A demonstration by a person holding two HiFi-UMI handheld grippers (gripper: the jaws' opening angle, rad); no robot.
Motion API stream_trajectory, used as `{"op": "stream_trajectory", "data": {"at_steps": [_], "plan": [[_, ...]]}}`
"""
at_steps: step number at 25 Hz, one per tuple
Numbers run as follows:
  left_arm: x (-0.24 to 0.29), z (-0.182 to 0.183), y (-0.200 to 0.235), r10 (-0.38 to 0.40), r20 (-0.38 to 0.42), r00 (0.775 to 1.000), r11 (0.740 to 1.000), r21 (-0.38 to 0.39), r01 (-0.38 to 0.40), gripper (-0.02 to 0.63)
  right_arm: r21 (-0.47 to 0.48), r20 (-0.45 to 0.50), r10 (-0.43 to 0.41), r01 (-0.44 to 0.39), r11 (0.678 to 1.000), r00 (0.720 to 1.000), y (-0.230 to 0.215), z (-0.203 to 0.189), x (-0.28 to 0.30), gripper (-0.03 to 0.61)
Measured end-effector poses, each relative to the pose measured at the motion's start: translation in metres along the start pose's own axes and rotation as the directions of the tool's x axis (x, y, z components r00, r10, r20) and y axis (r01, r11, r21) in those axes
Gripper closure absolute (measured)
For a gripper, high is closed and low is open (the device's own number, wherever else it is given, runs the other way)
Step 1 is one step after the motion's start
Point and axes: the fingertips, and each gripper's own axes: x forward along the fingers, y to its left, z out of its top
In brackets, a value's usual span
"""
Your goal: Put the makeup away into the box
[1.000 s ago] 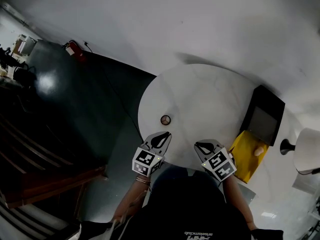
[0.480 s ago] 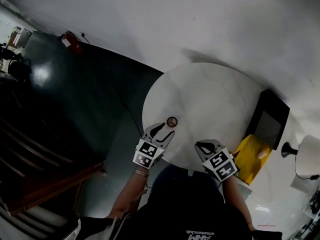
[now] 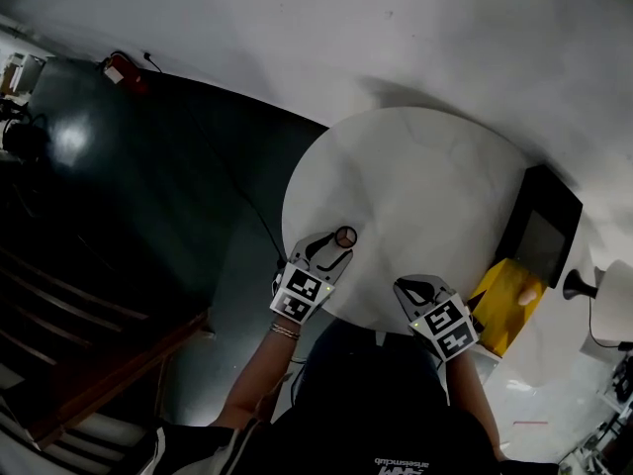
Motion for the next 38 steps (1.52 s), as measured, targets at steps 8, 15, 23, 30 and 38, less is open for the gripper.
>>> {"op": "stream_trajectory", "data": {"at_steps": [8, 15, 23, 30, 38], "plan": [[0.019, -0.002, 0.005, 0.023, -0.044, 0.999, 0.996, 0.087, -0.02, 0.385, 0.044, -0.009, -0.009, 0.009, 0.999, 1.0, -0.002, -0.007, 0.0, 0.548], [0.029, -0.013, 0.004, 0.049, -0.097, 0.994, 0.991, 0.132, -0.036, 0.35, 0.065, -0.002, -0.017, 0.017, 0.998, 1.0, -0.002, -0.006, -0.003, 0.548], [0.03, -0.014, 0.005, 0.095, -0.08, 0.992, 0.981, 0.179, -0.079, 0.353, 0.059, -0.009, -0.024, 0.024, 0.998, 1.0, 0.003, -0.01, -0.003, 0.548], [0.03, -0.013, 0.001, 0.095, -0.072, 0.993, 0.973, 0.217, -0.078, 0.385, 0.042, 0.006, -0.032, 0.032, 0.999, 0.999, 0.008, -0.007, -0.006, 0.548], [0.018, -0.01, -0.003, 0.067, -0.051, 0.996, 0.986, 0.153, -0.059, 0.387, 0.036, 0.021, -0.045, 0.044, 0.998, 0.999, 0.012, -0.01, -0.012, 0.548]]}}
